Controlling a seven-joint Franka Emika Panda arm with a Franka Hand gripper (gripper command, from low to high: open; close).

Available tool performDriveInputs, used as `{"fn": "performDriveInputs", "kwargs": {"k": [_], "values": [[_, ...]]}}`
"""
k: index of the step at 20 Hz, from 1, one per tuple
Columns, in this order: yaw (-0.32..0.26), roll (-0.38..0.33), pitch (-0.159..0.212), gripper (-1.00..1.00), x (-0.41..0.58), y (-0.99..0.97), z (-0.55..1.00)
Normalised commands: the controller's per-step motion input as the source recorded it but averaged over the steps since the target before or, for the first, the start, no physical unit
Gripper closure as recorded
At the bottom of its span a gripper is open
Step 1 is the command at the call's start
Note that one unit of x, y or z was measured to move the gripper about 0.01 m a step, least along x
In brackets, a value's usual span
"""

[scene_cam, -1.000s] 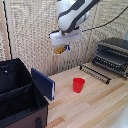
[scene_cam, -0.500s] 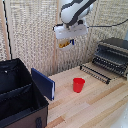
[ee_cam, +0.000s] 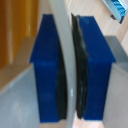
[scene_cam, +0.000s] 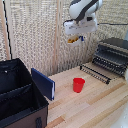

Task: Gently stretch your hand towards the oven tray's handle, obtaining a firm grip, and draw it cautiously out of the oven. Transition your grip to the hot dog bowl, gingerly seizing the edge, and elevate it from the surface. Hover the bowl over the tray, delicately lower it, and temper your grip, establishing the bowl's equilibrium.

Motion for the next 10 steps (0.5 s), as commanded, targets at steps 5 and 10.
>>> {"fn": "performDriveInputs", "kwargs": {"k": [5, 10], "values": [[-0.154, 0.024, 0.009, 1.0, -0.238, -0.74, -0.05], [-0.14, 0.04, 0.026, 1.0, -0.199, -0.76, -0.12]]}}
